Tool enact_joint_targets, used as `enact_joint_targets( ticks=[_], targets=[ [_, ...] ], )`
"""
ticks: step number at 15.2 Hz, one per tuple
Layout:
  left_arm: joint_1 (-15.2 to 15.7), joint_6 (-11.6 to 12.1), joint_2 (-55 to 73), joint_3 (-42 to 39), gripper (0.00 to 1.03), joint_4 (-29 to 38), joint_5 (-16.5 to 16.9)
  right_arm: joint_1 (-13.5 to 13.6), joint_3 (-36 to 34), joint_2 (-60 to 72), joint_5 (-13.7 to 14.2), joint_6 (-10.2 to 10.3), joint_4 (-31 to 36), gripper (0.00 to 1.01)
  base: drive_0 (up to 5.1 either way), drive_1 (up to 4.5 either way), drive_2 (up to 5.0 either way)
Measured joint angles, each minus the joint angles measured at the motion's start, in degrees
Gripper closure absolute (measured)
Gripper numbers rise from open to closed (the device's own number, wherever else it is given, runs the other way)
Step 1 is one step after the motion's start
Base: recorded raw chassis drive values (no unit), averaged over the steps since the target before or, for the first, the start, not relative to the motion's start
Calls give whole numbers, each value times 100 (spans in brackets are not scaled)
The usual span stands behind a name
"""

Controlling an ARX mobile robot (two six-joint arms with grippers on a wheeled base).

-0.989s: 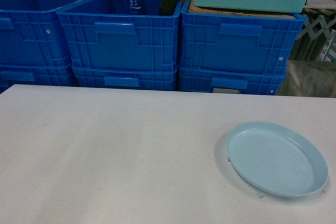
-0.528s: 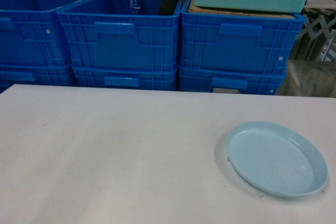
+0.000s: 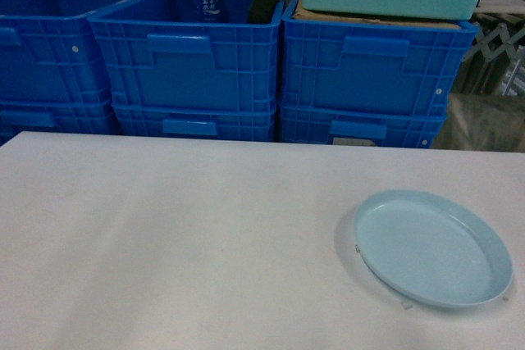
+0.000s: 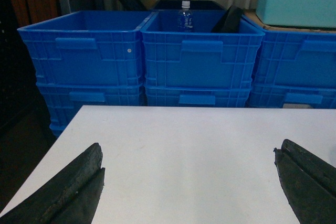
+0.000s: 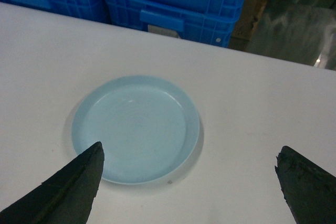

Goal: Place blue tray on left shelf second layer neatly

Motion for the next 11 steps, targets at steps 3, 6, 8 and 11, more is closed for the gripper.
enact_joint_targets(
  ticks=[3,6,8,11],
  targets=[
    [0,0,0,0,5,-2,2,308,28,866,221,-168,538,3,0,0,0],
    [0,0,0,0,5,-2,2,605,39,1370,337,-175,1045,3,0,0,0],
    [0,0,0,0,5,0,2,713,155,1926,461,-142,1377,3,0,0,0],
    [0,0,0,0,5,-2,4,623,535,2846,511,-107,1290,3,0,0,0]
  ],
)
